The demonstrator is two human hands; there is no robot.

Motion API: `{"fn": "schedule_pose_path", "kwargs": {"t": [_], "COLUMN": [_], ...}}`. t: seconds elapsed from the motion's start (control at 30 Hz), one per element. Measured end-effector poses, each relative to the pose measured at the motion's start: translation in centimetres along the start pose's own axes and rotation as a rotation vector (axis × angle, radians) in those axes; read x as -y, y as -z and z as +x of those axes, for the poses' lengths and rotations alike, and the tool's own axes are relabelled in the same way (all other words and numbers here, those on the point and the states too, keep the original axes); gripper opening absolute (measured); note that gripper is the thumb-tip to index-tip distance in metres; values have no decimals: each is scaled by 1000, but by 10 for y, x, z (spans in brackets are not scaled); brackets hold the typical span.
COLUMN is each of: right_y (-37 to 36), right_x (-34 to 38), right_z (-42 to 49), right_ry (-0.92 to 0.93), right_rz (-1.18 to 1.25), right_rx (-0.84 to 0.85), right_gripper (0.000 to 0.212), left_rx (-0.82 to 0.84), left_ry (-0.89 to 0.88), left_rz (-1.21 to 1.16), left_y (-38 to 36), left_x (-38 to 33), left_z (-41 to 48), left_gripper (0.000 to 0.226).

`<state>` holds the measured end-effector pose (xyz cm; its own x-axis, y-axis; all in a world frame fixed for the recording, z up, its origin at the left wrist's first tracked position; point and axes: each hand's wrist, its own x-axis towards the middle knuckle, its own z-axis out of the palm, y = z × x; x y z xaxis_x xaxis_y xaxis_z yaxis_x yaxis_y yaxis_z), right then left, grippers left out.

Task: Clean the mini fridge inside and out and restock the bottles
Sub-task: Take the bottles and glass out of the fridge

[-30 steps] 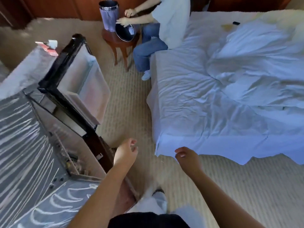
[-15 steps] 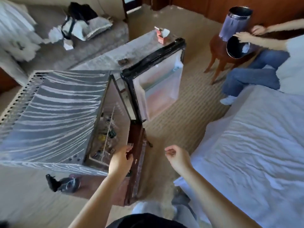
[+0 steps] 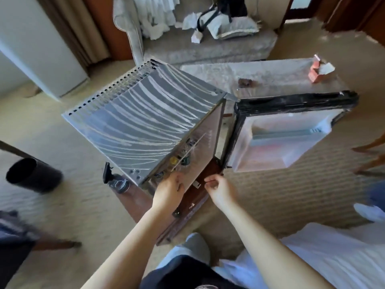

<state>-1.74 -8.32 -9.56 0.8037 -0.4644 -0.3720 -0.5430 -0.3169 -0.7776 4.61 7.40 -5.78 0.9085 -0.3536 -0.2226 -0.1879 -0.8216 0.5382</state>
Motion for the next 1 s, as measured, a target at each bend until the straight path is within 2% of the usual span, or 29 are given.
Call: {"fn": "schedule_pose_path", "kwargs": {"t": [0.27, 0.47, 0.57, 0.7, 1.0], "right_y": [9, 16, 21, 28, 6], "right_x": [10, 15, 20, 3, -77], "right_z": [50, 93, 115, 132, 152], "right_ry": [112, 142, 245, 357, 557], "right_rz": [-164, -292, -382, -421, -304], "right_rx": [85, 270, 366, 408, 403], "right_gripper": [17, 15, 16, 24, 29], "left_rx": [-16, -59, -117, -217, -395], "left_ry": [41, 138, 257, 402, 333], "left_rz": [-2, -8, -18, -61, 2], "left_y": [-20, -29, -41, -78, -185], "left_x": [8, 1, -13, -18, 9], "left_z": [27, 27, 18, 15, 13], "left_gripper": [34, 37, 35, 40, 32]}}
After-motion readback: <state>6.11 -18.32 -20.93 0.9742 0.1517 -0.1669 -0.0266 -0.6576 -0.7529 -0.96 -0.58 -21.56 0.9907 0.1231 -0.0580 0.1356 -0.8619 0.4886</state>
